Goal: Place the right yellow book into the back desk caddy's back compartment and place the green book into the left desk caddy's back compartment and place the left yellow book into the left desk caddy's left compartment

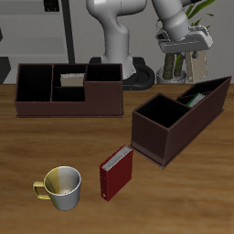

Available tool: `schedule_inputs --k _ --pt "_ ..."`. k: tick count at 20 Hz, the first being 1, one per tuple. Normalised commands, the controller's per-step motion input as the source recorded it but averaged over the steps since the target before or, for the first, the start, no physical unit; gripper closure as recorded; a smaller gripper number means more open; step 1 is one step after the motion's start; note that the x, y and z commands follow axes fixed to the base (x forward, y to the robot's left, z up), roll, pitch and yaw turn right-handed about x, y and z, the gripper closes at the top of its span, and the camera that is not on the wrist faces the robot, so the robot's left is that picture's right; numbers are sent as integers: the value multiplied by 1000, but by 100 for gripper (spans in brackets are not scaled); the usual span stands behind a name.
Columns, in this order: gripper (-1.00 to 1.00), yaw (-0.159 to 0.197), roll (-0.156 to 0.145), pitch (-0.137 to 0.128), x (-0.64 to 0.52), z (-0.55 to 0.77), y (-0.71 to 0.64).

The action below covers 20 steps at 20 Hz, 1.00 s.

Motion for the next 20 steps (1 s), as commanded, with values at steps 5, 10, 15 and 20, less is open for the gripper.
schedule_inputs --k 5,10,15,20 --pt "100 32 -8 -18 174 108 146" --pt "100 -8 -6 20 168 -8 158" --pt "100 6 10 -3 205 -31 169" --pt "100 3 -13 -3 154 -5 40"
